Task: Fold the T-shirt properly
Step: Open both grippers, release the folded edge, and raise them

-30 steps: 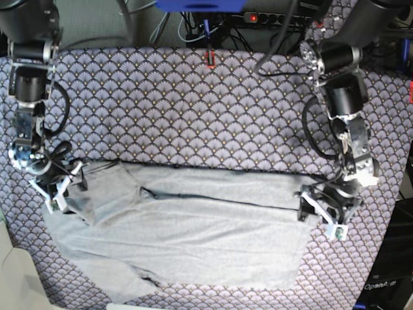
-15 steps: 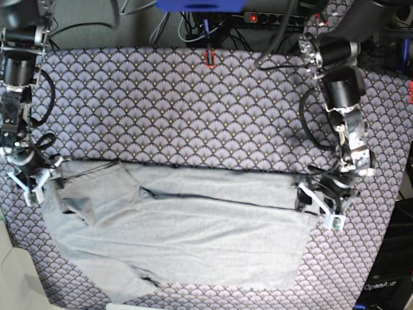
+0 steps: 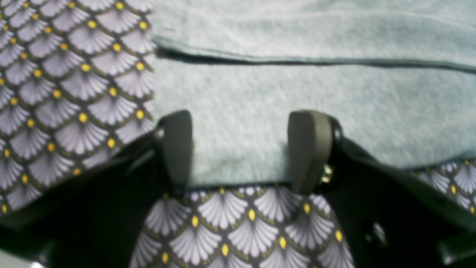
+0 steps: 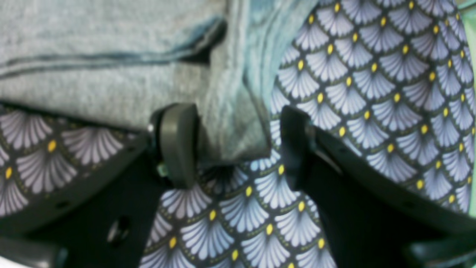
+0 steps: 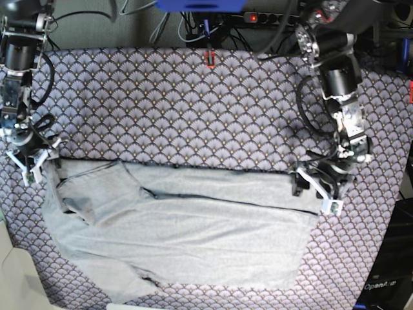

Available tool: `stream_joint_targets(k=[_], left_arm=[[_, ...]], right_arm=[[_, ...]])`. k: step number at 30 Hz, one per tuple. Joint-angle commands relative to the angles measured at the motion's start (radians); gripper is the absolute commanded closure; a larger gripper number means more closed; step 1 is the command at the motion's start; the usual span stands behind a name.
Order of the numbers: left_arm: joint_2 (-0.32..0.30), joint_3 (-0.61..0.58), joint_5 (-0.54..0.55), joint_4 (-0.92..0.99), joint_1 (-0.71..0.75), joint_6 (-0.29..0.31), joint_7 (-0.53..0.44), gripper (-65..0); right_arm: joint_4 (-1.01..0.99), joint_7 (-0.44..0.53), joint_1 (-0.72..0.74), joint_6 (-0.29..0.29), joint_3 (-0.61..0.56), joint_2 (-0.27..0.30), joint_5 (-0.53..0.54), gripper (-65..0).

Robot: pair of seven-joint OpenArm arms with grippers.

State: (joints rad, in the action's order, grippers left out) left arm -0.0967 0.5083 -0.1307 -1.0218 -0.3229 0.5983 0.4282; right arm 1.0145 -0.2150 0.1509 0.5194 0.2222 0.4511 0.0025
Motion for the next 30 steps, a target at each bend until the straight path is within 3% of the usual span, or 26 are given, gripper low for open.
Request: stream_joint_targets(k=[1,15,22,30], left_arm=[[-0.011,0.011,0.012,-0.010,-0.023,-0.004,-0.021,-39.9],[0.010,0.026,0.010,-0.019,-0.040,-0.010,-0.013,-39.9],[0.038,0.126,0.006,-0.125,0.021,-0.010,-0.012,-39.9],[0.041,0.158,0.001,-0.071,0.017,-0.010,-0.019,-39.9]], right_arm=[[0.010,0.027,0.009,-0.006,0.007,0.022,0.011,-35.1],[0.008,0.033,0.006,-0.006,0.003,0.021,0.011,-35.1],[0.008,0.033,0.000,-0.005,0.001,0.013,0.011,-35.1],[0.008,0.033,0.000,-0.003,0.001,0.007,0.011,-35.1]])
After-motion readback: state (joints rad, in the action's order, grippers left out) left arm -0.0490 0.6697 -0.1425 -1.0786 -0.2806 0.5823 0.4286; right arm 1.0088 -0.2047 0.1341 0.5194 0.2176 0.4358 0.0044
